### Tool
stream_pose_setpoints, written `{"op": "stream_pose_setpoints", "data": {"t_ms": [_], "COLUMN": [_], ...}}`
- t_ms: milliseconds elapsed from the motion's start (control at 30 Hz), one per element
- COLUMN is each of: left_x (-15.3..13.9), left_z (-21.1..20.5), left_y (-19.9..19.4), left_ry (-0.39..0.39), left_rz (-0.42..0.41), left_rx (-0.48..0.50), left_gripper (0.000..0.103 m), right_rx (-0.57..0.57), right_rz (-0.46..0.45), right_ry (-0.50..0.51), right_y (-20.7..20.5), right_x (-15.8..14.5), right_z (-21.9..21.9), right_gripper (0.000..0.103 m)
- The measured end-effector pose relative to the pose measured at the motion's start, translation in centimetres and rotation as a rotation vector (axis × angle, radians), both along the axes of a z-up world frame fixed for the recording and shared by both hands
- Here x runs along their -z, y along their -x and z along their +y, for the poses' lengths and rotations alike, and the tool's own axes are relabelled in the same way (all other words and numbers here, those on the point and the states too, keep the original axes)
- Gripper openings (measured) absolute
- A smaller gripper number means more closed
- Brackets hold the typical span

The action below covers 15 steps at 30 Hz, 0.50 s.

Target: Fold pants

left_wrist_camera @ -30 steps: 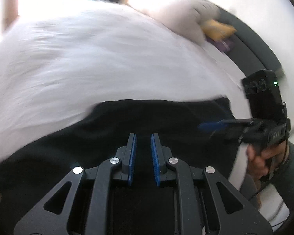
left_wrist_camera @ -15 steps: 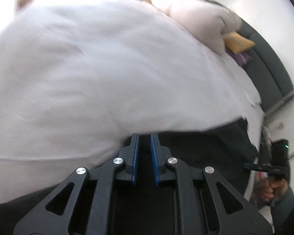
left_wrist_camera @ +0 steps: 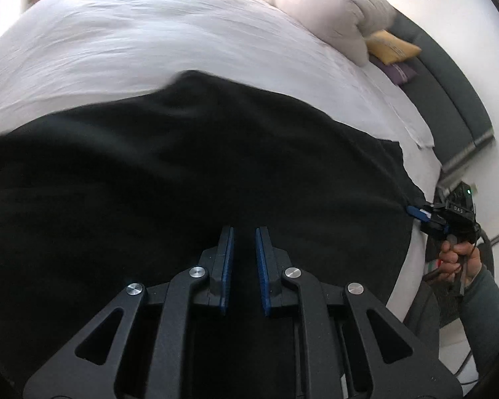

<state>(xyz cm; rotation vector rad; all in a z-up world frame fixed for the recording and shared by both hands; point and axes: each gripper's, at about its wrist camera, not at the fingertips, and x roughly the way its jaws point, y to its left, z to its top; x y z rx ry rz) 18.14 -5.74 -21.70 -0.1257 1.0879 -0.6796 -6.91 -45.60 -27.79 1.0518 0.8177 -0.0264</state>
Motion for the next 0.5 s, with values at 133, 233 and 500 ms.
{"op": "stream_pose_setpoints", "data": {"t_ms": [133, 233, 500], "left_x": [0.2, -0.7, -3.5], "left_z": [4.8, 7.2, 6.2], "left_y": [2.0, 4.4, 7.6], "left_ry": [0.042, -0.079, 0.011], "left_rz": [0.012, -0.054, -0.099], "left_rx": [-0.041, -0.116, -0.13], "left_gripper": [0.014, 0.014, 0.014], "right_rx": [0.167, 0.199, 0.346], "right_rz": [0.028, 0.014, -0.008], "right_ry": [0.055, 0.115, -0.017], "right_y": [1.7, 1.8, 3.8], "right_x": [-1.3, -3.3, -1.5], "right_z": [-1.7, -0.3, -0.8], "right_gripper": [0.043, 0.067, 0.081]}}
